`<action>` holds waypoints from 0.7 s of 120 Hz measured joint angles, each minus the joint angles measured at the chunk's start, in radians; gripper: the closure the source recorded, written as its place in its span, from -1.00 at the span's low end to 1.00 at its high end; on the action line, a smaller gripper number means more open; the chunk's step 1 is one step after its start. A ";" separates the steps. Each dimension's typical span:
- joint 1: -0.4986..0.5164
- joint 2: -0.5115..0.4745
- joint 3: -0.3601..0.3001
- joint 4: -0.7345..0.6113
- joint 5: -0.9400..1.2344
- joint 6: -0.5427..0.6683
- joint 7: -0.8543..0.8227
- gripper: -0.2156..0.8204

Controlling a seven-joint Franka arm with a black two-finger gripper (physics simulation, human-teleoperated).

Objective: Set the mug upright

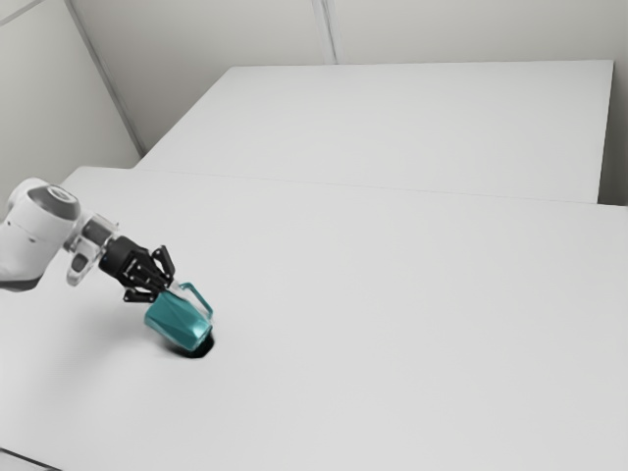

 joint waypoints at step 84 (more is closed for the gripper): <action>-0.192 -0.177 -0.100 -0.005 0.458 0.284 0.000 0.93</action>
